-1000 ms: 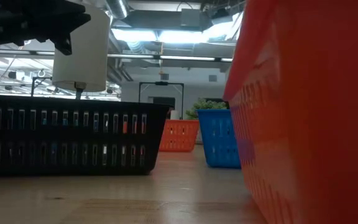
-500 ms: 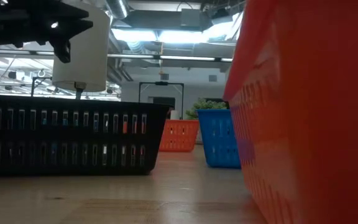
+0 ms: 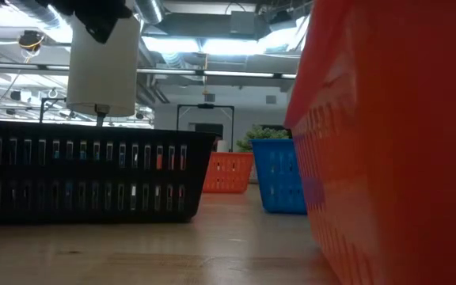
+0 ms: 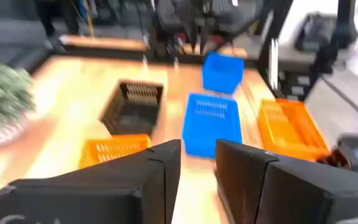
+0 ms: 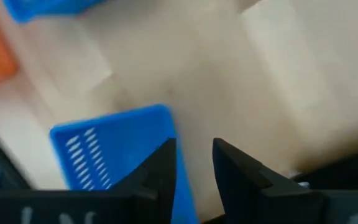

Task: Stack baskets by color
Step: Move the bottom right blue bin to the center of the table

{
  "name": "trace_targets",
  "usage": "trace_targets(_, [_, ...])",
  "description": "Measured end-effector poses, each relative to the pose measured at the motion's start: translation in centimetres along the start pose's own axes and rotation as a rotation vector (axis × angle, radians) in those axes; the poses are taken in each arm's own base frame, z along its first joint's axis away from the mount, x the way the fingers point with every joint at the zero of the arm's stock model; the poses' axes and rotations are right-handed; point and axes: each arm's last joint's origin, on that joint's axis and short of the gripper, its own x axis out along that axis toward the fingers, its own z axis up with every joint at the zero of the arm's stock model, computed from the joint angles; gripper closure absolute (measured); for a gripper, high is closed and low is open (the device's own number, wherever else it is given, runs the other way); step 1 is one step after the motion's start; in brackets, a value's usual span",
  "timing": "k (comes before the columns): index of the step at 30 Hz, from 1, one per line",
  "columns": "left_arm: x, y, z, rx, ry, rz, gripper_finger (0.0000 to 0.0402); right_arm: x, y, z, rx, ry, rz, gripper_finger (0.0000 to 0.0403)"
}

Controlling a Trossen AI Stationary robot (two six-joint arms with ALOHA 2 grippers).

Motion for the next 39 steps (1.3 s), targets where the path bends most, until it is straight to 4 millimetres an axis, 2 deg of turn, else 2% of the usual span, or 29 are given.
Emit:
trace_targets(4, [1.1, 0.0, -0.6, 0.005, 0.057, -0.002, 0.0309, 1.2, 0.4, -0.2, -0.015, 0.035, 0.076, 0.0299])
trace_targets(10, [1.9, -0.1, -0.9, 0.007, 0.092, 0.002, 0.0309, 2.5, -0.1, -0.8, -0.022, 0.082, 0.061, 0.0299])
trace_targets(25, [1.9, 0.2, -0.9, 0.011, 0.076, 0.080, 0.0309, 5.5, -1.0, -1.3, -0.053, 0.115, 0.105, 0.0299])
trace_targets(31, [1.9, 0.2, -0.9, 0.011, 0.076, 0.081, 0.0309, 5.5, -1.0, -1.3, -0.076, 0.124, 0.111, 0.0299])
trace_targets(39, [1.9, 0.2, -0.8, 0.011, 0.076, 0.081, 0.0309, 7.0, -0.7, -1.2, -0.128, 0.164, 0.028, 0.0299])
